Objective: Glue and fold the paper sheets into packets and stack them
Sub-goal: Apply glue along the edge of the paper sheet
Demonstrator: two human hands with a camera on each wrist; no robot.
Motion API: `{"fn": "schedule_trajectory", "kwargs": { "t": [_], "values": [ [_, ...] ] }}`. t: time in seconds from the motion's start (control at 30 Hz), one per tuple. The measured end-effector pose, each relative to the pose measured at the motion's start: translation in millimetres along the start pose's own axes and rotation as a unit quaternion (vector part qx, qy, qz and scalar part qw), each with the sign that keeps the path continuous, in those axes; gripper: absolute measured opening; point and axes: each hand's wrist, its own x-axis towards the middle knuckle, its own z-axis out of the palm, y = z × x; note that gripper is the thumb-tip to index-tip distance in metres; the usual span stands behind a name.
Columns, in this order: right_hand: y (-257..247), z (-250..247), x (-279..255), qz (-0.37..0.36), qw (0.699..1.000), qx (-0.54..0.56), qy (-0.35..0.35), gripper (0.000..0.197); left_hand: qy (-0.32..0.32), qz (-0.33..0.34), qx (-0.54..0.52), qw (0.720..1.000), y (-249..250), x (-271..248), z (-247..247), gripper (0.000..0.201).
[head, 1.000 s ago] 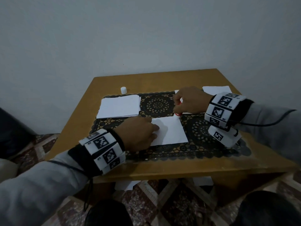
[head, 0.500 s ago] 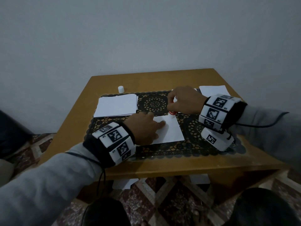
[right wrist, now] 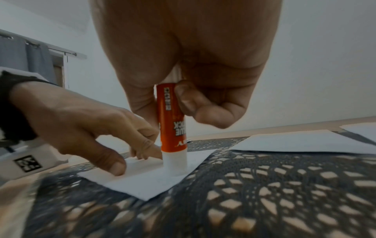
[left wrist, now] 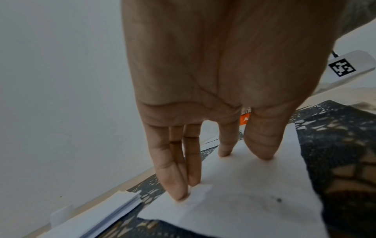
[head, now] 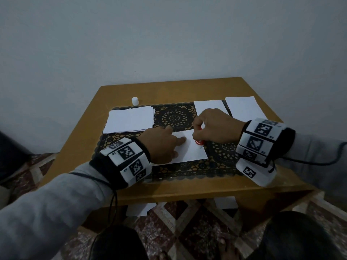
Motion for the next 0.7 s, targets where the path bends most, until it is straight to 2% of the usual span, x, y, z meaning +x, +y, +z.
{"fn": "schedule_trajectory", "kwargs": {
  "t": [0.13, 0.3, 0.4, 0.5, 0.7],
  "values": [
    [0, 1, -12, -0.008, 1.000, 0.012, -0.019, 0.020, 0.003, -0.001, -0.023, 1.000, -1, 1, -1, 0.059],
    [5, -7, -18, 0.002, 0.997, 0.038, -0.061, 0.020, 0.019, -0.006, -0.140, 0.990, -9, 10, -8, 0.048],
    [7, -24, -22, 0.025, 0.992, 0.089, -0.080, 0.018, 0.001, -0.018, -0.168, 0.986, -13, 19, -10, 0.055],
    [13, -42, -24, 0.058, 0.987, 0.139, -0.056, 0.015, -0.009, -0.036, -0.179, 0.983, -17, 25, -10, 0.066],
    [22, -53, -28, 0.068, 0.987, 0.146, -0.003, 0.016, -0.033, -0.040, -0.199, 0.979, -22, 32, -15, 0.067]
  ]
}}
